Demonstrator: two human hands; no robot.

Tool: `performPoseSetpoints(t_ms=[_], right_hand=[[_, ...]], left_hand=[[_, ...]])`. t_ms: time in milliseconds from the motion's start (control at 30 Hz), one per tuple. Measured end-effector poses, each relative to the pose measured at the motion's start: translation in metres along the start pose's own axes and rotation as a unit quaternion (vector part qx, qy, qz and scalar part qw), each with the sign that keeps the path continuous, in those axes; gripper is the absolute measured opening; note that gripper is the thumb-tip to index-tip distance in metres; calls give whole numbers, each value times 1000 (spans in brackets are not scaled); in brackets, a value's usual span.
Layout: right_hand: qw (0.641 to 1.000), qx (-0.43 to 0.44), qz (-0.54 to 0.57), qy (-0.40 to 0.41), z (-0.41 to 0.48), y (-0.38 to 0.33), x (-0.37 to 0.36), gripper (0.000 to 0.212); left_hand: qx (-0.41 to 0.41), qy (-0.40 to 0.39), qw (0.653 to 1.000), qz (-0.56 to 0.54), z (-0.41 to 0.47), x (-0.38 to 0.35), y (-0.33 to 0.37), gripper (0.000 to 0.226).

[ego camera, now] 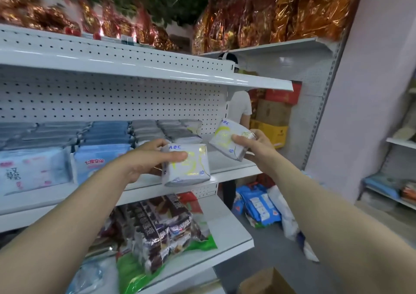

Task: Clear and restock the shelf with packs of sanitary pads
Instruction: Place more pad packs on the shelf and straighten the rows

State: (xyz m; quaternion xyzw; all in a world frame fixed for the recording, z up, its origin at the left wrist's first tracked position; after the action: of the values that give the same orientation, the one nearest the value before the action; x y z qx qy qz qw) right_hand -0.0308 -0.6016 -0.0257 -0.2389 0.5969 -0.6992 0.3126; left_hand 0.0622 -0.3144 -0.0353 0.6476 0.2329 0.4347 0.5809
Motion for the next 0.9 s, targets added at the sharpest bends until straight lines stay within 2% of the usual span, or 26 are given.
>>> performPoseSetpoints(t_ms=[33, 200, 267, 333, 367, 433, 500, 600, 633, 700, 800, 833, 900], right_hand=[[1000, 7, -8, -9, 9, 0, 0, 57], [996, 42, -59, -45, 68, -5, -1, 68], [994, 47, -57, -78, 87, -9, -3, 65], [990, 57, -76, -103, 107, -12, -3, 73], [987, 64, -94, -112, 118, -13, -3, 76], [979, 77, -134, -133, 139, -11, -4, 80], [968, 88, -172, -158, 158, -6, -7, 72], [959, 97, -190, -187, 176, 3, -13, 41], [956, 94, -196, -198, 183, 9, -17, 38], [948, 81, -215, -221, 194, 25, -29, 44], [937, 78, -221, -261, 212, 46, -52, 84], [933, 76, -221, -272, 216, 51, -59, 90], [928, 64, -220, -295, 218, 60, -72, 83]], left_hand=[[2, 5, 1000, 3, 4, -3, 4, 76], [3, 49, 999, 14, 30, -14, 21, 72], [11, 56, 998, 21, 35, -21, 26, 86], [19, 60, 997, 38, 44, -30, 29, 100], [26, 65, 997, 44, 49, -36, 29, 94], [43, 77, 995, 49, 56, -48, 28, 69], [59, 91, 992, 63, 62, -58, 25, 60], [69, 102, 989, 76, 67, -67, 21, 76], [74, 105, 989, 76, 69, -69, 20, 79], [82, 110, 988, 75, 72, -73, 17, 72], [95, 122, 985, 78, 72, -78, 13, 54], [100, 124, 984, 80, 72, -80, 12, 53], [107, 126, 983, 84, 71, -84, 10, 56]])
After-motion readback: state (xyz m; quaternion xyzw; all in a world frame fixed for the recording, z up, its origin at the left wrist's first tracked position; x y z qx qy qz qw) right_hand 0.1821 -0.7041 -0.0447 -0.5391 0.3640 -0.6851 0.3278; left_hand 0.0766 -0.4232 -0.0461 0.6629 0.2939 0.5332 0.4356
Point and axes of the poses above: each hand's wrist, its own z-axis towards the middle knuckle, its own x-axis out of the back of the hand, y = z × x, the point moved 10 cm from there along z, towards the middle knuckle, and after that the axes turned 10 degrees about y, right-handed, at the moved point
